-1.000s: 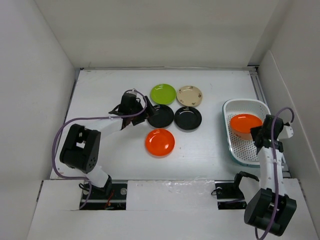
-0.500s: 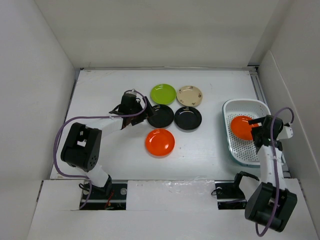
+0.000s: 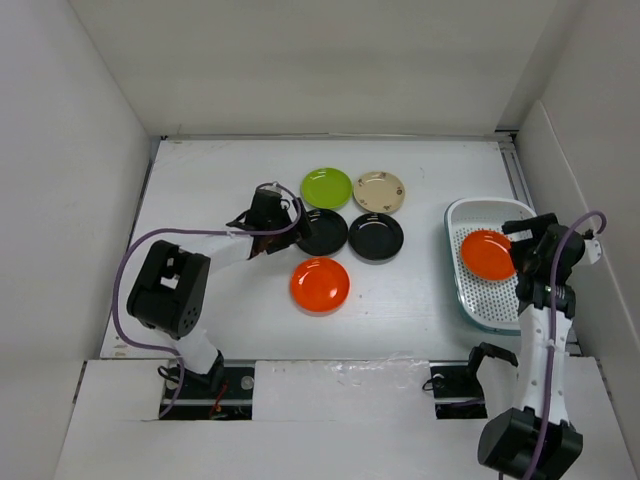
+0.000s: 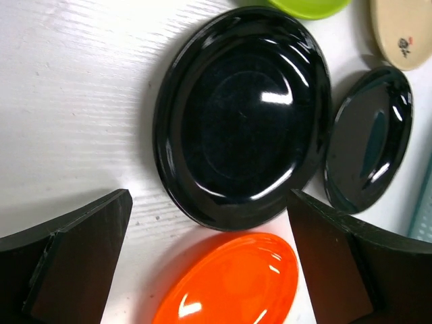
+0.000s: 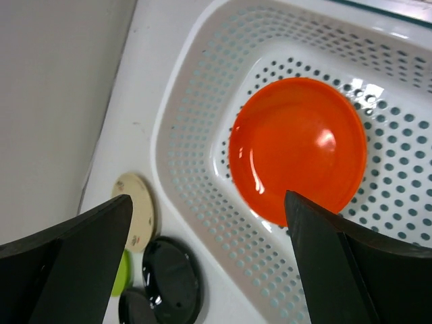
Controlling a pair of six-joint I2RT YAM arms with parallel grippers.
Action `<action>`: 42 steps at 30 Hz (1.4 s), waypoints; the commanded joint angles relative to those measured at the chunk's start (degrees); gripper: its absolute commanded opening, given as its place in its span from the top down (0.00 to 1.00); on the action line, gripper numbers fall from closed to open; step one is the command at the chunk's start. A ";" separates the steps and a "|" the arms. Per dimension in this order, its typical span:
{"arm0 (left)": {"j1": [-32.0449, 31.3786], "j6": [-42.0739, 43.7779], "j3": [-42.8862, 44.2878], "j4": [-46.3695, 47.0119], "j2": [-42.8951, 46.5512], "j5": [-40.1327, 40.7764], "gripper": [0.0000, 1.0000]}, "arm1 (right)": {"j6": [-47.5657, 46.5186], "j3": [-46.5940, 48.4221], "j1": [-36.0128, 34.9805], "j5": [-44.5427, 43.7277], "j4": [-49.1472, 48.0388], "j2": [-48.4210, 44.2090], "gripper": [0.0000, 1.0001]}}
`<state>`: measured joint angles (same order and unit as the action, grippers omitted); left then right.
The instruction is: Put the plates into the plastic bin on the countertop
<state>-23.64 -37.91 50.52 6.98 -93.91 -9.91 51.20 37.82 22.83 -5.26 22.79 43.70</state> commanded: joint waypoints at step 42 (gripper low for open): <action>0.08 1.79 5.73 -1.45 20.43 -21.28 1.00 | -15.96 12.10 -43.21 33.47 -29.02 27.11 0.03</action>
<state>-23.53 -37.17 53.84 1.45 -77.17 -22.74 37.15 46.39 -17.93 29.56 1.08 67.64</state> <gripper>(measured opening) 0.028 0.979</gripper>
